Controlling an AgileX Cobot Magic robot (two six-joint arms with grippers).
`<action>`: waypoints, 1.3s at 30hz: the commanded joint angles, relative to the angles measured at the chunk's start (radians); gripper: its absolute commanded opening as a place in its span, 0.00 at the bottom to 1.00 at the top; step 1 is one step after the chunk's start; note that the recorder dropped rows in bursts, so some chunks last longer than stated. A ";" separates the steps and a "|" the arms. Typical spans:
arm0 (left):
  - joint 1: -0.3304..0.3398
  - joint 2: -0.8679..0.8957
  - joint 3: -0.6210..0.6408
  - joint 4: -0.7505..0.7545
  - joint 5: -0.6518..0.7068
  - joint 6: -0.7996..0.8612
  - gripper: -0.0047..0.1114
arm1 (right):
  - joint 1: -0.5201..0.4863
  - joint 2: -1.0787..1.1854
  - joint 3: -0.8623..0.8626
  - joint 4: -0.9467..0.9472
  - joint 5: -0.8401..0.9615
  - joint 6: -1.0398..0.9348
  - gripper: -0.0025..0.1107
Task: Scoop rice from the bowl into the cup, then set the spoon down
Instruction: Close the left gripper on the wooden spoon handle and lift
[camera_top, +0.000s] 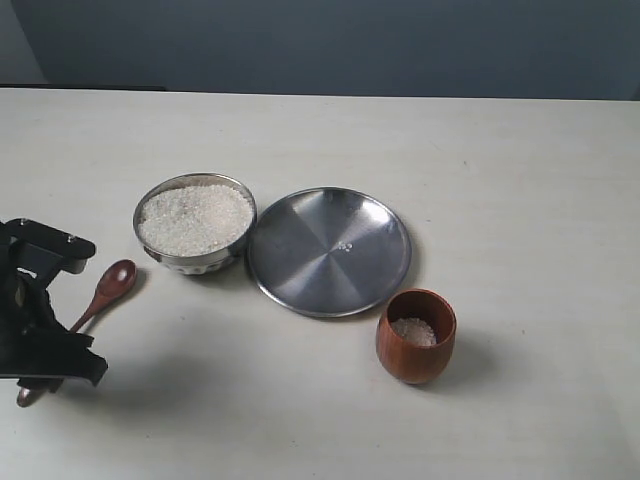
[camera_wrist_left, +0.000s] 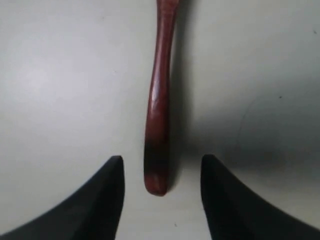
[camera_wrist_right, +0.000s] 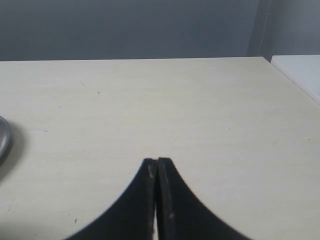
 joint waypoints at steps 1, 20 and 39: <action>-0.002 0.018 0.005 0.011 -0.014 0.001 0.43 | -0.006 -0.005 0.004 0.001 -0.003 -0.007 0.02; -0.002 0.020 0.041 0.055 -0.103 -0.007 0.38 | -0.006 -0.005 0.004 0.001 -0.003 -0.007 0.02; -0.002 0.020 0.062 0.095 -0.094 -0.010 0.05 | -0.006 -0.005 0.004 0.002 -0.003 -0.007 0.02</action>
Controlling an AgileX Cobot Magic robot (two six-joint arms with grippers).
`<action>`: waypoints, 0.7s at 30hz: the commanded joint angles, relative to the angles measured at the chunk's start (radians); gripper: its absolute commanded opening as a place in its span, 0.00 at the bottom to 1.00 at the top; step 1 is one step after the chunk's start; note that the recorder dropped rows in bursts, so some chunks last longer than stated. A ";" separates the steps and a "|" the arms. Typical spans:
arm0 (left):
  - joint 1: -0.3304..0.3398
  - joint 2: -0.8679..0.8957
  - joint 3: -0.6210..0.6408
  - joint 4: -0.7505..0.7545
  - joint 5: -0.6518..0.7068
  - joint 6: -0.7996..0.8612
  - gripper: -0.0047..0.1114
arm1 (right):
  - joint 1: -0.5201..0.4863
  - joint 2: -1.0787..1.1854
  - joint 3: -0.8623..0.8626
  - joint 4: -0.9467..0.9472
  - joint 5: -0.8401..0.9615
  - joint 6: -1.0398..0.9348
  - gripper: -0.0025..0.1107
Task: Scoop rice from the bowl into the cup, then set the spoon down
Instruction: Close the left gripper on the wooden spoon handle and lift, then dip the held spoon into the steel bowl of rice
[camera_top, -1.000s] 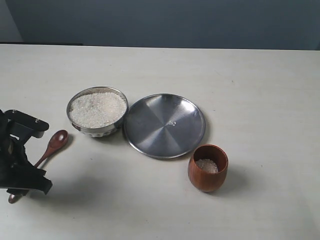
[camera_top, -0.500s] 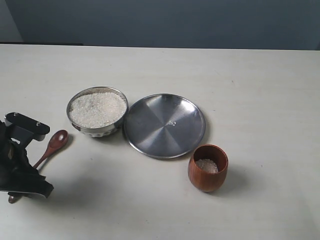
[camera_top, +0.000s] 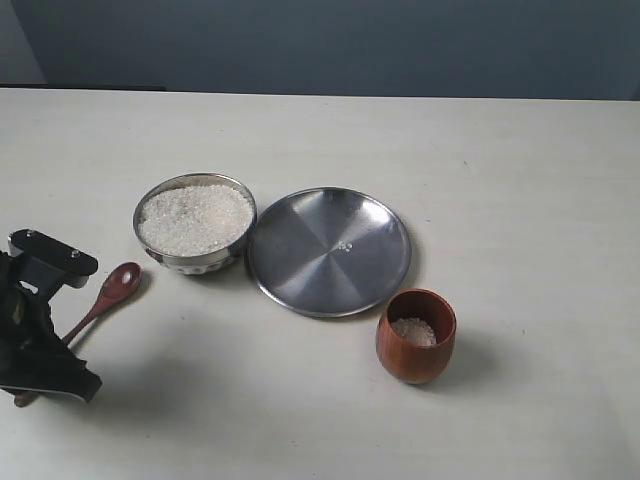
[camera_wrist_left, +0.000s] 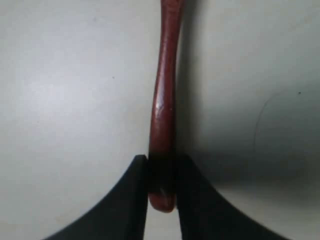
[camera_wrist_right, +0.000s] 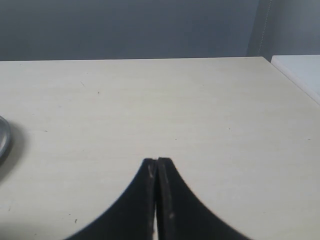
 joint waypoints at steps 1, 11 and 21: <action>-0.002 0.003 0.006 0.018 0.008 -0.007 0.05 | -0.006 -0.005 0.004 0.002 -0.003 -0.007 0.02; -0.002 -0.059 -0.073 0.088 0.156 -0.007 0.04 | -0.006 -0.005 0.004 0.002 -0.003 -0.007 0.02; -0.002 -0.190 -0.165 0.184 0.388 0.026 0.04 | -0.006 -0.005 0.004 0.002 -0.003 -0.007 0.02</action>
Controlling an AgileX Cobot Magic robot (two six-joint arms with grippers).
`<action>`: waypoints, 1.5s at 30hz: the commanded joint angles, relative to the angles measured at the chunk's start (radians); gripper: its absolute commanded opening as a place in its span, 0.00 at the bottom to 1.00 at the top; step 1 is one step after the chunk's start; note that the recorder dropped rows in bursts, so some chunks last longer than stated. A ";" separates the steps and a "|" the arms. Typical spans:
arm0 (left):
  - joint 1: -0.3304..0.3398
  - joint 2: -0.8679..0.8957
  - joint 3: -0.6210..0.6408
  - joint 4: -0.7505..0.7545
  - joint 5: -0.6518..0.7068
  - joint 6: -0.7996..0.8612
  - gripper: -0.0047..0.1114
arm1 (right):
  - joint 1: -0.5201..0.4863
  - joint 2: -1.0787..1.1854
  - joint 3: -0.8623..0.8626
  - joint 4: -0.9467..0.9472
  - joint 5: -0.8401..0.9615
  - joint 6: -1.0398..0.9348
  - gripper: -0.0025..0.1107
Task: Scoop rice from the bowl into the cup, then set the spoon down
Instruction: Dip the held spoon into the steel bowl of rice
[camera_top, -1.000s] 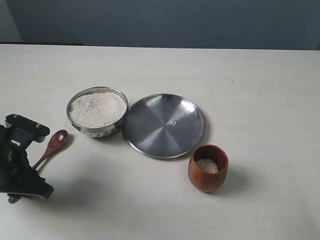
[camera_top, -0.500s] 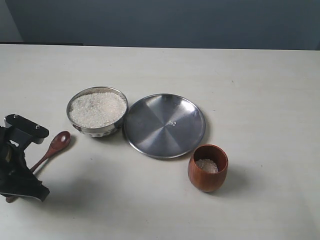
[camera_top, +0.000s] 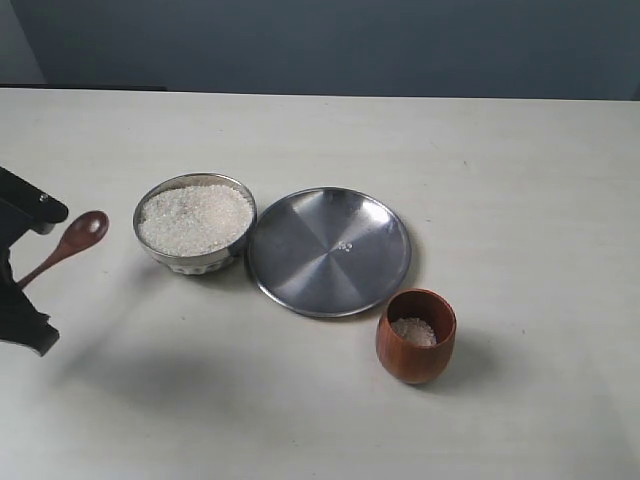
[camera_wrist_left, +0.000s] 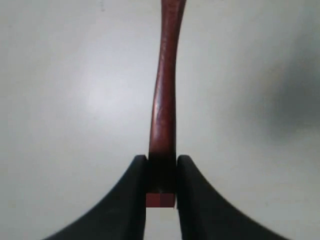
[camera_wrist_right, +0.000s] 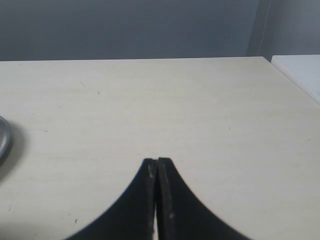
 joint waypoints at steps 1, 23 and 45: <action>-0.002 -0.041 -0.046 0.037 0.117 0.043 0.04 | -0.006 -0.005 0.004 0.002 -0.003 -0.007 0.02; -0.335 0.017 -0.127 0.432 0.359 0.098 0.04 | -0.006 -0.005 0.004 0.002 -0.003 -0.007 0.02; -0.447 0.276 -0.175 0.762 0.359 0.100 0.04 | -0.006 -0.005 0.004 0.002 -0.003 -0.007 0.02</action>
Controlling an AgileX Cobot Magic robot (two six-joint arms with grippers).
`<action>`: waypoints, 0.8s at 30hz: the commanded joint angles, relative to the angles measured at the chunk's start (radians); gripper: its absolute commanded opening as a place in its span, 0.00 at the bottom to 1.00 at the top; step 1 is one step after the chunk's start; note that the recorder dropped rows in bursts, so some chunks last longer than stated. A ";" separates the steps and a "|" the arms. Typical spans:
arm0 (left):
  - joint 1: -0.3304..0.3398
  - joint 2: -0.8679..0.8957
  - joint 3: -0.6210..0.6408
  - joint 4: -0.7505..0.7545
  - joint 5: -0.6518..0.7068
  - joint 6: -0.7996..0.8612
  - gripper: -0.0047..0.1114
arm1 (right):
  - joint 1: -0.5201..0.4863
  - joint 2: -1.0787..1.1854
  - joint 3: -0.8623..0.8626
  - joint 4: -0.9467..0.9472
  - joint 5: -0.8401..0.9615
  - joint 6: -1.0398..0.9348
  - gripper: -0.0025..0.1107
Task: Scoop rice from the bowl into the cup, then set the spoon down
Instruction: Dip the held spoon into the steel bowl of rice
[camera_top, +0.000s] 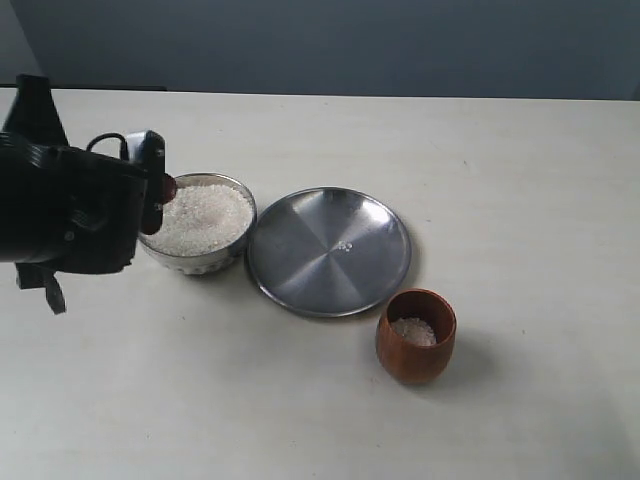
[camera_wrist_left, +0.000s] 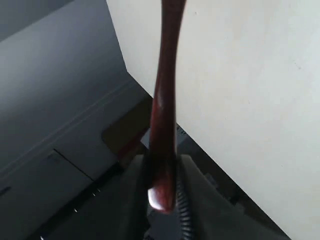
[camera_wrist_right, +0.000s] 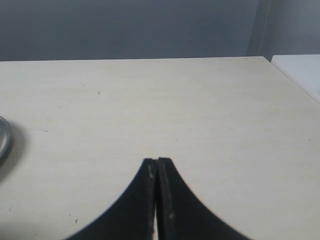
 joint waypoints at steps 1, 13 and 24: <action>-0.045 0.063 -0.018 0.021 0.007 -0.002 0.04 | -0.006 -0.005 0.004 0.000 -0.003 -0.007 0.02; -0.063 0.126 -0.029 0.034 0.007 0.017 0.04 | -0.004 -0.005 0.004 0.000 -0.003 -0.007 0.02; -0.063 0.142 -0.051 0.005 0.007 0.017 0.04 | -0.004 -0.005 0.004 0.000 -0.003 -0.007 0.02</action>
